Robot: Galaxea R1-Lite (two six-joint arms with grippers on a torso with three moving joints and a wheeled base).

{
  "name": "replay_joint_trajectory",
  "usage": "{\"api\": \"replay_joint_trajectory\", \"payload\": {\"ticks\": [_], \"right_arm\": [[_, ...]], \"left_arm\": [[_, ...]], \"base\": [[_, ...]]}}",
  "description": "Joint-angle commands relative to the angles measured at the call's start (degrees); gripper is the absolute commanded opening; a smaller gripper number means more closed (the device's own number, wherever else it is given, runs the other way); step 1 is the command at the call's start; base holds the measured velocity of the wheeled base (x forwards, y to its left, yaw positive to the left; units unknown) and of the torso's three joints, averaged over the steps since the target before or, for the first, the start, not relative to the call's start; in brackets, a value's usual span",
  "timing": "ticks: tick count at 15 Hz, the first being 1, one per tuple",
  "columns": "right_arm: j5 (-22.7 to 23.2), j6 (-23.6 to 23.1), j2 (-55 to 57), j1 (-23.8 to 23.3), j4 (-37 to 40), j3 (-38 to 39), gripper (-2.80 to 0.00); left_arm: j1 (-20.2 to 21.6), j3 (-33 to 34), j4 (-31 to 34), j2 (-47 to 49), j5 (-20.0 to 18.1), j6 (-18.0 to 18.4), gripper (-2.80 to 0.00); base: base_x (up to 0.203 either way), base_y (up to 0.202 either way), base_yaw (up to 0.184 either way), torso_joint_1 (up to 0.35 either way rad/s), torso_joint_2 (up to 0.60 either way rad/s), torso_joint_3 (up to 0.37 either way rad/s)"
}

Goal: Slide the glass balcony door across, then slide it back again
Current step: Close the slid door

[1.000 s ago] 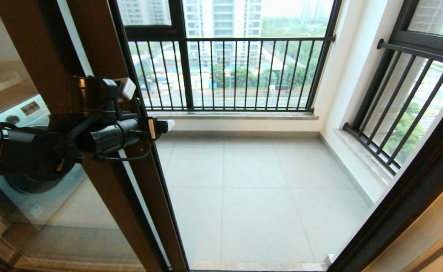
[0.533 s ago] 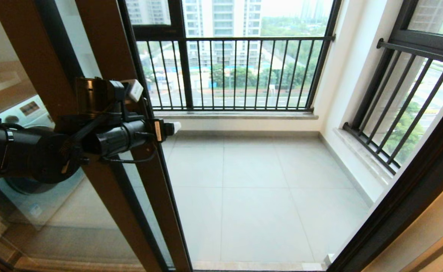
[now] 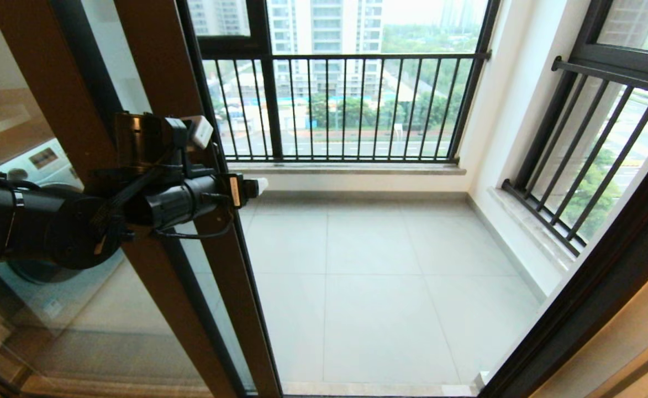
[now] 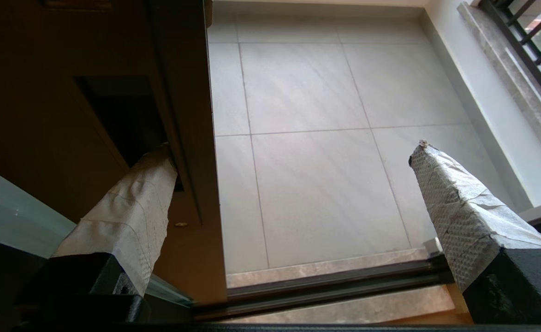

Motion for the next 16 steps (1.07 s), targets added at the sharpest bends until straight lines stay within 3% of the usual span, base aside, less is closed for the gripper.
{"api": "replay_joint_trajectory", "payload": {"ticks": [1, 16], "right_arm": [[0.03, -0.04, 0.02, 0.06, 0.0, 0.0, -2.8], [0.03, -0.04, 0.02, 0.0, 0.0, 0.0, -2.8]], "left_arm": [[-0.74, 0.01, -0.18, 0.02, -0.2, -0.22, 0.0], [-2.59, 0.36, 0.0, -0.06, -0.2, -0.75, 0.0]], "base": [[0.0, 0.0, 0.0, 0.0, 0.0, 0.0], [0.0, 0.0, 0.0, 0.0, 0.0, 0.0]]}}
